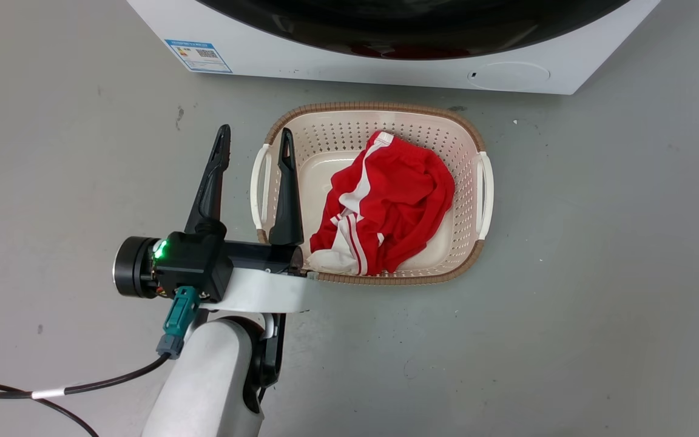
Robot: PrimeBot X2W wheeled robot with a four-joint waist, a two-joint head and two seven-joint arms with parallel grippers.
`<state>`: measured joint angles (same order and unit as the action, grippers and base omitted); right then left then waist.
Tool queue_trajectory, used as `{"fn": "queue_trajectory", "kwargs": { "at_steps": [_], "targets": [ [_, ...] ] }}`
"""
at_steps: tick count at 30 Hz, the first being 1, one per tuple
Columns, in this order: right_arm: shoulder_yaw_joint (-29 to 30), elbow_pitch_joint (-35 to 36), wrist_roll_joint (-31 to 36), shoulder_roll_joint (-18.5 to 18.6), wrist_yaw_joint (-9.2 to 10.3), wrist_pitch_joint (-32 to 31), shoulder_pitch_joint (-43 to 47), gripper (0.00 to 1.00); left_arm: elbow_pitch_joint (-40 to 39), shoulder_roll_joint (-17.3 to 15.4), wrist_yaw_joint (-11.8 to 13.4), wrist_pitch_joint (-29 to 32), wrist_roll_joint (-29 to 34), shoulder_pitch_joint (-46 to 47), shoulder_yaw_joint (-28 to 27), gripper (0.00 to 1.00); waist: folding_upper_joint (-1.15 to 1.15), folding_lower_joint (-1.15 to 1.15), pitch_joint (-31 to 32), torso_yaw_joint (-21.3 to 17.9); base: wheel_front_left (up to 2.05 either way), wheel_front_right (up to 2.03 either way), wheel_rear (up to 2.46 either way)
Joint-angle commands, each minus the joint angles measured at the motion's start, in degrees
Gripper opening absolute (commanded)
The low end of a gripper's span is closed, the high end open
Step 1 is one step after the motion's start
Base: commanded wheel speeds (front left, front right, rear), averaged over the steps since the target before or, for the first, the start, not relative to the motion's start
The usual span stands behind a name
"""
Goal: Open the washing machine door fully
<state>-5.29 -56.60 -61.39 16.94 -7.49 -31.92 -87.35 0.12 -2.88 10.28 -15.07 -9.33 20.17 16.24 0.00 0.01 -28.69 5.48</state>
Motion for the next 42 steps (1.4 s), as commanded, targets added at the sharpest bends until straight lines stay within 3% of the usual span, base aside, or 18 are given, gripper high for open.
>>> {"fn": "queue_trajectory", "kwargs": {
  "at_steps": [1, 19, 28, 42],
  "targets": [
    [-0.27, -0.25, 0.21, -0.73, 0.0, -0.52, -0.87, 0.0, -0.12, 0.01, 0.23, -0.15, -0.05, 0.66, -0.03, 1.0, 0.0, -0.01, -0.09, -0.03, 0.0, 0.0, 0.0],
    [1.42, 5.61, -7.85, -0.74, 0.0, -19.56, 7.76, 0.0, 1.81, 0.01, -0.25, -0.15, -0.47, -1.63, -0.62, 1.0, 0.0, -0.01, 4.25, -1.07, 0.0, 0.0, 0.0],
    [1.19, 9.1, -10.86, -3.07, 0.0, -25.28, 16.17, 0.0, 3.46, 0.01, -1.18, -0.15, -0.13, -4.0, -2.17, 1.0, 0.0, -0.01, 9.35, -1.8, 0.0, 0.0, 0.0],
    [0.35, 14.48, -14.56, -10.29, 0.0, -29.78, 30.65, 0.0, 5.1, 0.02, -3.53, -0.15, 0.75, -9.9, -6.62, 1.0, 0.0, -0.01, 19.12, -2.09, 0.0, 0.0, 0.0]
  ]
}}
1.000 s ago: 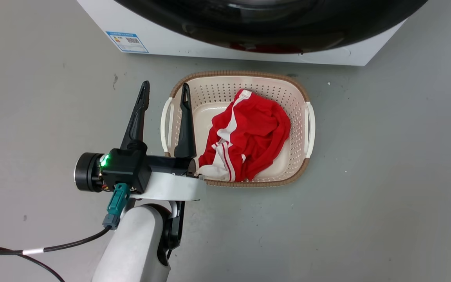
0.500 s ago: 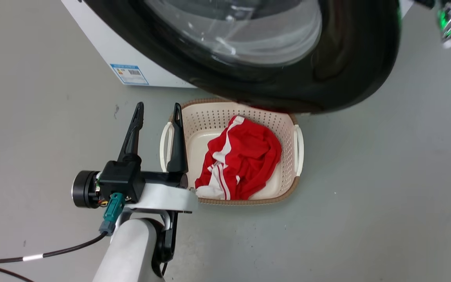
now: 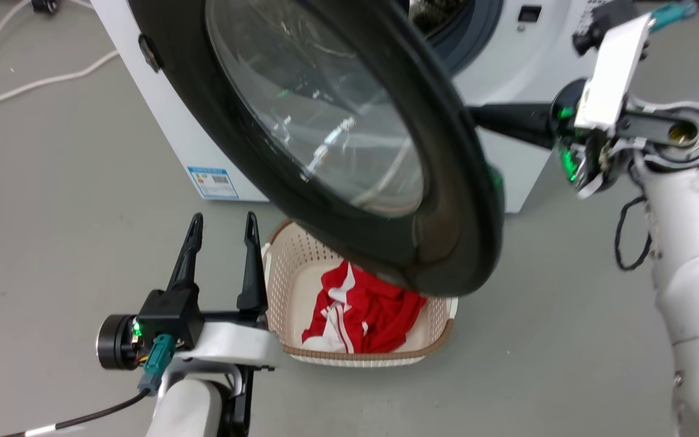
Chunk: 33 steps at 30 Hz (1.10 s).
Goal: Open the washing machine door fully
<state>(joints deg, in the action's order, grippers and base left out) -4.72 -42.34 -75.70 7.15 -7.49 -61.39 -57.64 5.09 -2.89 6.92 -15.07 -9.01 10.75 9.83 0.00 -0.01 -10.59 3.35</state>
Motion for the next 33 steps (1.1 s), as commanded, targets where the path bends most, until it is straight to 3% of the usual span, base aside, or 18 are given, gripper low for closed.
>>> {"fn": "queue_trajectory", "kwargs": {
  "at_steps": [1, 11, 23, 27, 33],
  "targets": [
    [-0.36, 0.59, -0.57, -1.02, 0.0, -0.53, 1.8, 0.0, 0.18, 0.03, -0.32, -0.15, 0.41, -0.96, -0.46, 1.0, 0.0, 0.01, 1.53, 0.03, 0.0, 0.0, 0.0],
    [-3.2, 3.46, -2.75, -4.2, 0.0, -1.32, 9.24, 0.0, 1.69, 0.03, -1.68, -0.15, 1.08, -3.77, -2.15, 1.0, 0.0, 0.01, 5.39, 0.16, 0.0, 0.0, 0.0],
    [-9.38, 5.43, -8.16, -4.49, 0.0, 2.31, 12.53, 0.0, 2.8, 0.03, -1.94, -0.15, 0.46, -4.49, -1.5, 1.0, 0.0, 0.01, 6.56, 0.08, 0.0, 0.0, 0.0],
    [-8.4, 6.65, -8.69, -4.28, 0.0, 8.52, 12.96, 0.0, 3.06, 0.03, -1.95, -0.15, 0.25, -4.54, -1.42, 1.0, 0.0, 0.01, 6.91, -0.21, 0.0, 0.0, 0.0],
    [-1.35, 9.22, -8.5, -3.9, 0.0, 23.85, 15.45, 0.0, 2.95, 0.02, -1.99, -0.15, 0.23, -4.83, -1.55, 1.0, 0.0, 0.01, 7.28, -0.91, 0.0, 0.0, 0.0]
  ]
}}
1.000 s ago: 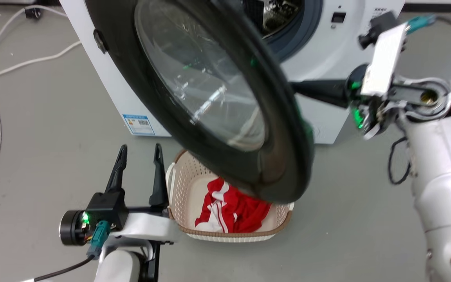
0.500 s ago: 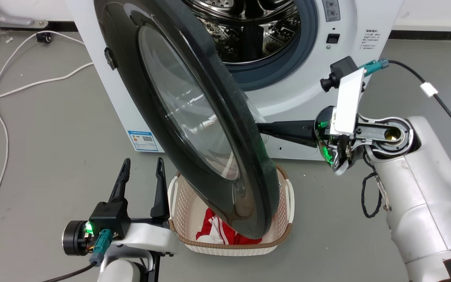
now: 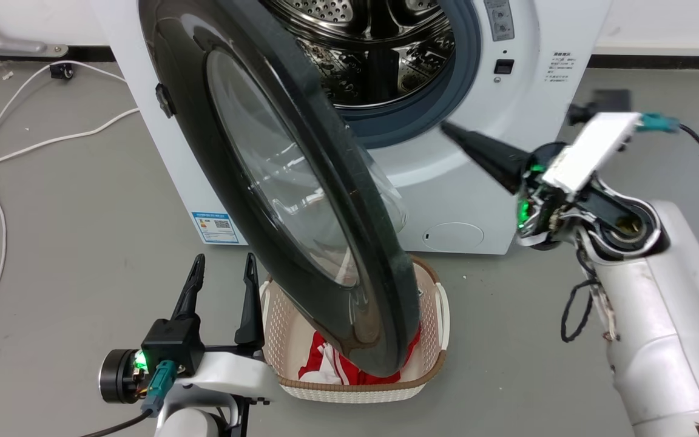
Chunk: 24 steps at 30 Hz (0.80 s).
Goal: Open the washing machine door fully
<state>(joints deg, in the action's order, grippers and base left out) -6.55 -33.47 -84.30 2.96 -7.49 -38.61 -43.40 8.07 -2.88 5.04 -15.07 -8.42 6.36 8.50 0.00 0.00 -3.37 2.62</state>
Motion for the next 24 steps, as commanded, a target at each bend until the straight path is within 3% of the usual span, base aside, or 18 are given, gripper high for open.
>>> {"fn": "queue_trajectory", "kwargs": {
  "at_steps": [1, 8, 16, 17, 18, 19, 20, 24],
  "targets": [
    [0.49, 0.36, 0.1, 0.29, 0.0, 1.08, 1.21, 0.0, -0.02, 0.01, -0.11, -0.15, -0.36, -0.45, -0.22, 1.0, 0.0, 0.0, 0.06, -0.18, 0.0, 0.0, 0.0],
    [7.98, 4.38, 1.49, 1.81, 0.0, 16.02, 8.71, 0.0, -0.08, 0.02, -0.3, -0.15, 0.03, -1.47, -1.07, 1.0, 0.0, 0.0, 0.7, -1.83, 0.0, 0.0, 0.0],
    [13.3, 10.69, 0.5, 1.55, 0.0, 24.07, 23.04, 0.0, 0.37, 0.01, -0.46, -0.15, -0.16, -2.82, -1.81, 1.0, 0.0, 0.0, 2.1, -2.94, 0.0, 0.0, 0.0],
    [13.77, 11.67, 0.25, 1.38, 0.0, 24.84, 25.12, 0.15, 0.45, 0.02, -0.47, -0.15, -0.21, -2.83, -1.87, 1.0, 0.0, 0.0, 2.4, -2.95, 0.0, 0.0, 0.0],
    [14.29, 12.71, -0.2, 1.18, 0.0, 25.59, 27.15, 0.51, 0.51, 0.01, -0.58, -0.15, -0.22, -3.03, -1.96, 1.0, 0.0, 0.0, 2.63, -2.97, 0.0, 0.0, 0.0],
    [14.7, 13.98, -0.74, 1.01, 0.0, 26.27, 29.13, 0.95, 0.56, 0.02, -0.69, -0.15, -0.21, -3.24, -2.06, 1.0, 0.0, 0.0, 2.78, -3.01, 0.0, 0.0, 0.0],
    [14.87, 15.25, -0.83, 0.86, 0.0, 26.96, 31.11, 1.0, 0.56, 0.02, -0.76, -0.15, -0.2, -3.46, -2.21, 1.0, 0.0, 0.0, 2.94, -3.08, 0.0, 0.0, 0.0],
    [14.87, 19.33, 0.05, 0.39, 0.0, 30.27, 37.96, 1.0, 0.52, 0.02, -0.75, -0.15, -0.48, -3.93, -2.55, 1.0, 0.0, 0.0, 3.34, -3.32, 0.0, 0.0, 0.0]
  ]
}}
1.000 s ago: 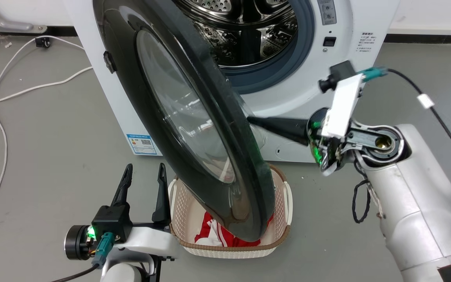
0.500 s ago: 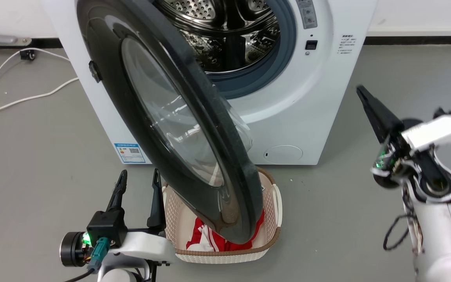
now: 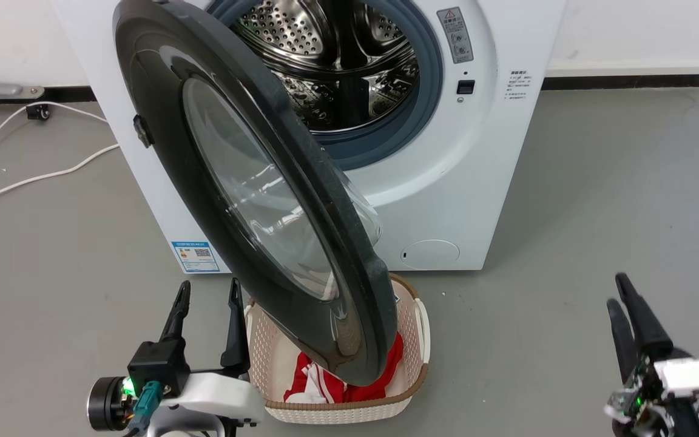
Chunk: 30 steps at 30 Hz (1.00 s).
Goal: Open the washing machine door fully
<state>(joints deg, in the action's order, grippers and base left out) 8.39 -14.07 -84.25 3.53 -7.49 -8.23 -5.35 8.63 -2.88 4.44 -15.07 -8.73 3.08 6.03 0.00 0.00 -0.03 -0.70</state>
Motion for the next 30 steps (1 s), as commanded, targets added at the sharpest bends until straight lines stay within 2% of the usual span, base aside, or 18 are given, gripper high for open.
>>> {"fn": "queue_trajectory", "kwargs": {
  "at_steps": [1, 3, 7, 11, 15, 17, 22, 27, 30],
  "targets": [
    [-0.27, 0.85, 0.33, -0.28, 0.0, 0.63, 1.22, 1.0, -0.05, 0.01, -0.1, -0.15, -0.12, -0.69, -0.21, 1.0, 0.0, 0.0, 0.07, -0.12, 0.0, 0.0, 0.0],
    [-1.11, 2.77, 2.0, -0.39, 0.0, 2.35, 3.49, 1.0, -0.11, 0.02, -0.01, -0.15, -0.28, -0.8, -0.42, 1.0, 0.0, 0.0, 0.19, -0.41, 0.0, 0.0, 0.0],
    [-2.7, 6.2, 9.38, -0.25, 0.0, 7.75, 6.3, 1.0, -0.2, 0.01, 0.11, -0.15, -0.37, -1.37, -0.86, 1.0, 0.0, 0.0, 0.32, -0.86, 0.0, 0.0, 0.0],
    [-4.41, 8.88, 22.14, 1.22, 0.0, 14.46, 7.11, 1.0, -0.2, 0.03, 0.1, -0.15, -0.14, -1.37, -1.0, 1.0, 0.0, 0.0, 0.33, -1.07, 0.0, 0.0, 0.0],
    [-4.58, 10.6, 38.34, 3.06, 0.0, 19.97, 6.89, 1.0, -0.17, 0.02, 0.17, -0.15, 0.03, -0.91, -1.04, 1.0, 0.0, 0.0, 0.37, -0.99, 0.0, 0.0, 0.0],
    [-4.41, 12.0, 47.97, 4.26, 0.01, 21.32, 6.74, 1.0, -0.22, 0.01, 0.18, -0.15, 0.04, -0.78, -1.2, 1.0, 0.0, 0.0, 0.4, -0.92, 0.0, 0.0, 0.0],
    [-4.22, 14.97, 67.24, 3.09, 0.01, 22.16, 8.1, 1.0, -0.36, 0.01, 0.26, -0.15, -0.29, -0.95, -1.4, 1.0, 0.0, 0.0, 0.51, -0.71, 0.0, 0.0, 0.0],
    [-4.6, 15.72, 78.74, 1.33, 0.02, 21.63, 9.74, 1.0, -0.41, 0.02, 0.14, -0.15, -0.17, -1.33, -1.56, 1.0, 0.0, 0.0, 0.59, -0.57, 0.0, 0.0, 0.0],
    [-4.81, 14.75, 82.87, 0.49, 0.02, 21.66, 10.78, 1.0, -0.39, 0.02, 0.05, -0.15, 0.14, -1.44, -1.52, 1.0, 0.0, 0.0, 0.58, -0.45, 0.0, 0.0, 0.0]
  ]
}}
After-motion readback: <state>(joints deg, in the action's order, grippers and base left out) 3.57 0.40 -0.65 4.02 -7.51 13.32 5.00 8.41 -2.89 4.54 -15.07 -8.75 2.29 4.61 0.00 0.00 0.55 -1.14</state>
